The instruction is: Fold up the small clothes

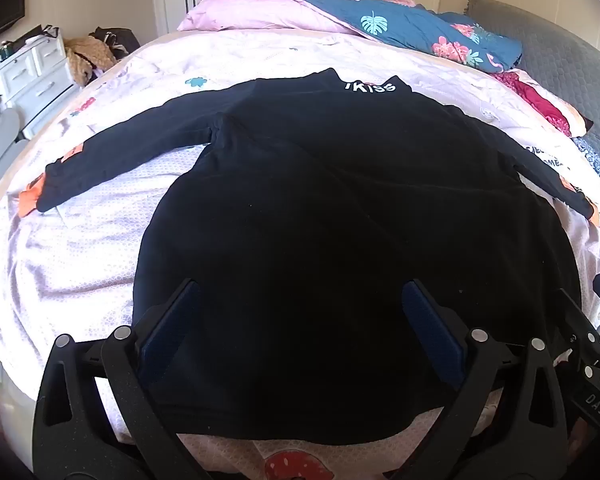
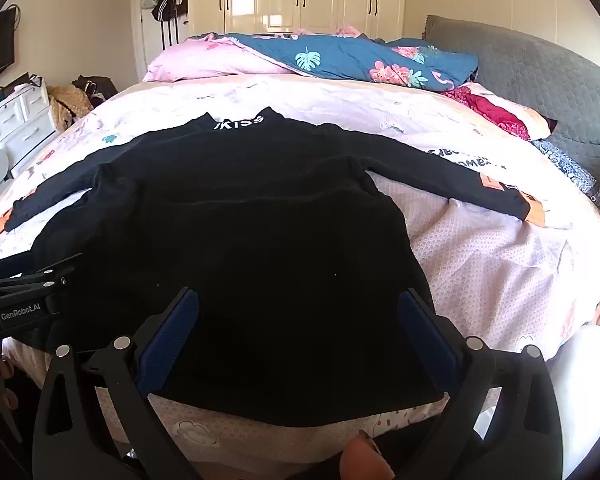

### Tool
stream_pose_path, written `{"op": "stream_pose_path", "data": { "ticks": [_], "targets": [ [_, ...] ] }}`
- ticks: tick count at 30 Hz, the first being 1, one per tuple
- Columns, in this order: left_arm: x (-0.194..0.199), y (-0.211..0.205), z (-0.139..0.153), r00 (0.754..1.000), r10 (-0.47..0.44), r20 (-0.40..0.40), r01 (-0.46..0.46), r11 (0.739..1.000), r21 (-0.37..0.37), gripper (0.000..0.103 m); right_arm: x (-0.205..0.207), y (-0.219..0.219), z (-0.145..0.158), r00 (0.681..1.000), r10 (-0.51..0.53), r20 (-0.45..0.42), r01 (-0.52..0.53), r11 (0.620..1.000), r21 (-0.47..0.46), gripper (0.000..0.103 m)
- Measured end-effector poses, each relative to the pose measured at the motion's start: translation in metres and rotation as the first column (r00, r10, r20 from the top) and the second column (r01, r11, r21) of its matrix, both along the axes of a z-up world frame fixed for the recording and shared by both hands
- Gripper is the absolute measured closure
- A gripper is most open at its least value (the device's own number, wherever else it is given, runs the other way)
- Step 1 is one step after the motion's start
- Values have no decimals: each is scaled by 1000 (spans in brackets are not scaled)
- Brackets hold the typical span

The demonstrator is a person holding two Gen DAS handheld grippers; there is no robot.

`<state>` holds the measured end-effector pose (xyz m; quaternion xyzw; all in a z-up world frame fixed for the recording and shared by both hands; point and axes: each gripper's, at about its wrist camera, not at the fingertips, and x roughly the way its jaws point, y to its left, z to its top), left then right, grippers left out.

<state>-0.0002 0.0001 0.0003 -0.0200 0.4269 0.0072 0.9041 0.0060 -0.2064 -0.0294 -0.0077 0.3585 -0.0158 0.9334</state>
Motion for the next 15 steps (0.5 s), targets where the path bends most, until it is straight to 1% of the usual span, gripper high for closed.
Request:
{"op": "stream_pose_path", "data": {
  "ticks": [2,7,9,10,15],
  "targets": [
    [0,1,0,1000,0,0,0,1000,-12,8,-1,1,-1,1000,-1,3,1,1000,-1,4],
    [-2,4,1,1000,-3,-3,3,1000,-15,8,-1,-4,1,1000,3,-4,-3,1000,8,4],
    [-3,6,2,1000,-3,-1,3,1000,-15,8,-1,2,2,1000,3,-1,-3,1000,-4,4],
    [0,1,0,1000,3,-3,-3,1000,-4,8,0,4,2,1000,0,1,0,1000,-13,4],
    [1,1,-1,1000,3,-8,-3,1000,-5,8,-3,5,-1,1000,-1,8,1,1000,-20,4]
  ]
}}
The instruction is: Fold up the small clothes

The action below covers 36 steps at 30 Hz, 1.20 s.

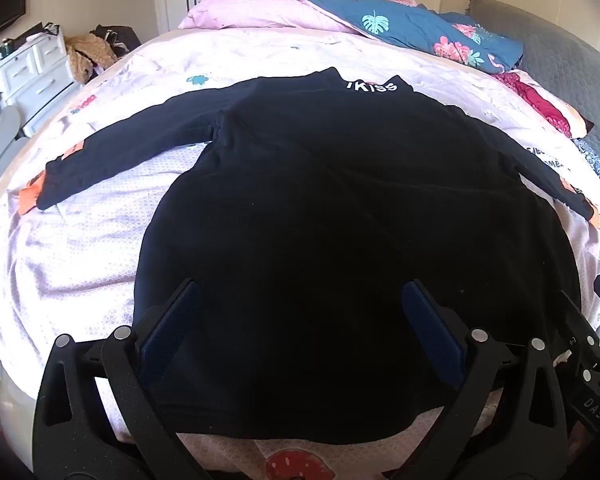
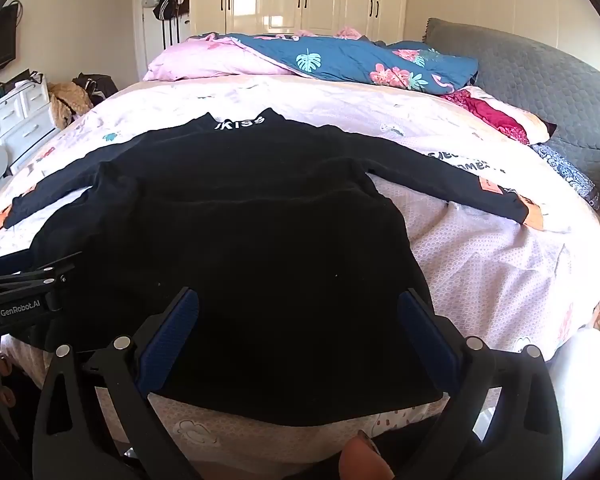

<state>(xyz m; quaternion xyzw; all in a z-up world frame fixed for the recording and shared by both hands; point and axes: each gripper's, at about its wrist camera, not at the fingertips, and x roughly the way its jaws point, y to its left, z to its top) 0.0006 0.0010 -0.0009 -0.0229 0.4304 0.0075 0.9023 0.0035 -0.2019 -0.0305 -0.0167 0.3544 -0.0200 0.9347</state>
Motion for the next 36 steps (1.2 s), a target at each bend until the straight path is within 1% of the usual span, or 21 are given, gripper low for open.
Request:
{"op": "stream_pose_path", "data": {
  "ticks": [36],
  "targets": [
    [-2,1,1,1000,0,-4,0,1000,-1,8,0,1,1,1000,-1,-5,1,1000,-18,4]
  ]
}}
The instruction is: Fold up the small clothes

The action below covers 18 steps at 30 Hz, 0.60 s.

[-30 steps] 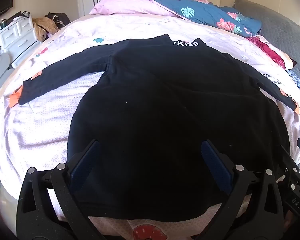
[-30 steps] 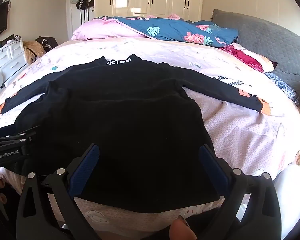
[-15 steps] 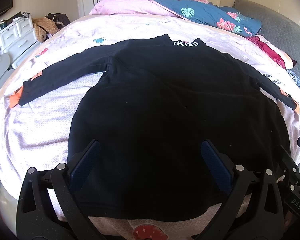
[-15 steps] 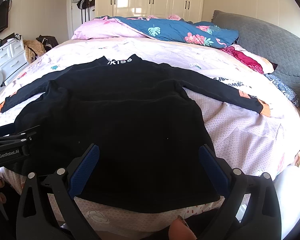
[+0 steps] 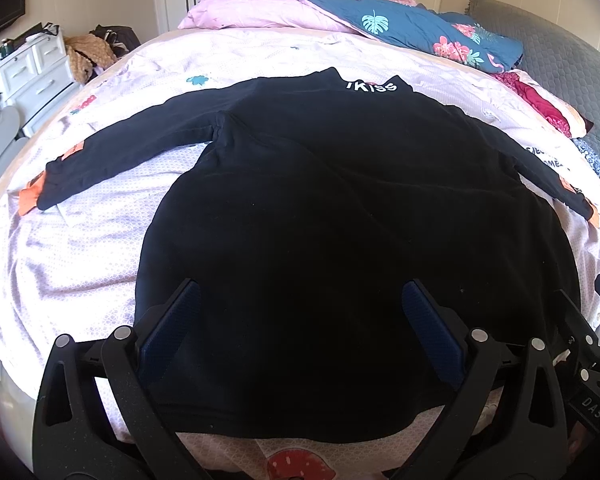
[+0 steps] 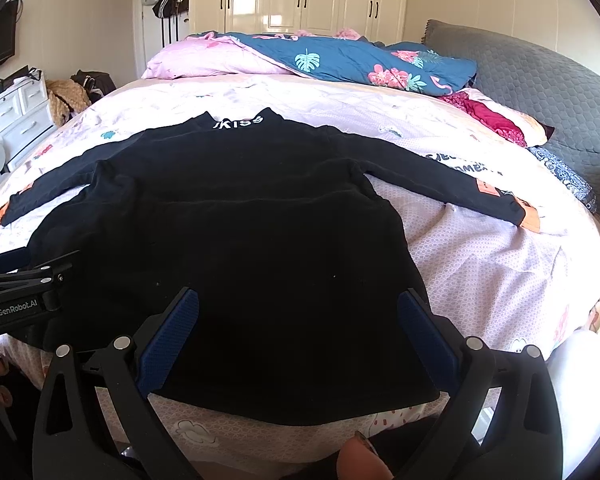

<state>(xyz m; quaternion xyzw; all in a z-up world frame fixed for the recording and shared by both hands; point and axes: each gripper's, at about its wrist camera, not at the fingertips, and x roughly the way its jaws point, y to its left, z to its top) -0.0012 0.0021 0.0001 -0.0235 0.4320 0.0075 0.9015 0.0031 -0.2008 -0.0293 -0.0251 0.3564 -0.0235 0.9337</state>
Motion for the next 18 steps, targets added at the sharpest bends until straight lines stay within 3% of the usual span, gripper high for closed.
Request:
{"op": "stream_pose_path", "data": {
  "ticks": [18],
  "targets": [
    [0,-1,0,1000,4,1,-4,1000,3,8,0,-2,1,1000,0,0,0,1000,4,4]
  ]
}}
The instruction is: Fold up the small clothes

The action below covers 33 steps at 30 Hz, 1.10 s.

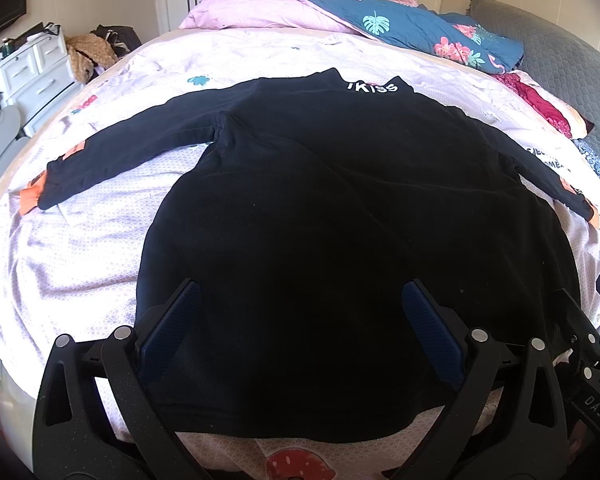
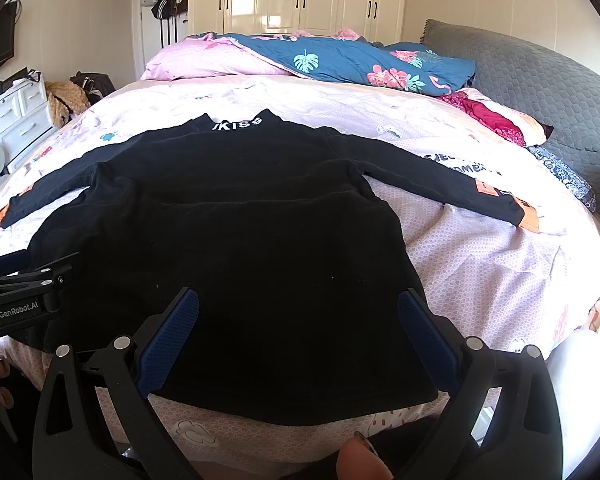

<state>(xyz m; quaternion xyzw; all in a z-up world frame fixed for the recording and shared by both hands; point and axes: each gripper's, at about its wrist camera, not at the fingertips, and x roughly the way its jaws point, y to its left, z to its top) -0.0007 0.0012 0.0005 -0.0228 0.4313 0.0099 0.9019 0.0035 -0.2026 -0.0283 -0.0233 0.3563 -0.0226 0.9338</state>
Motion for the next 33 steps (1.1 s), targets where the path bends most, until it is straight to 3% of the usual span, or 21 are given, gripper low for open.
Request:
{"op": "stream_pose_path", "data": {
  "ticks": [13,33],
  "targets": [
    [22,-6,20,1000,9,3,-9,1000,16,8,26,-7,24,1000,-8,-8,8,999,42,4],
    [110,-23,46,999,12,-29,-14,999,-40,8,113,-31,56,996,-90,-9,90,988,124,4]
  ]
}}
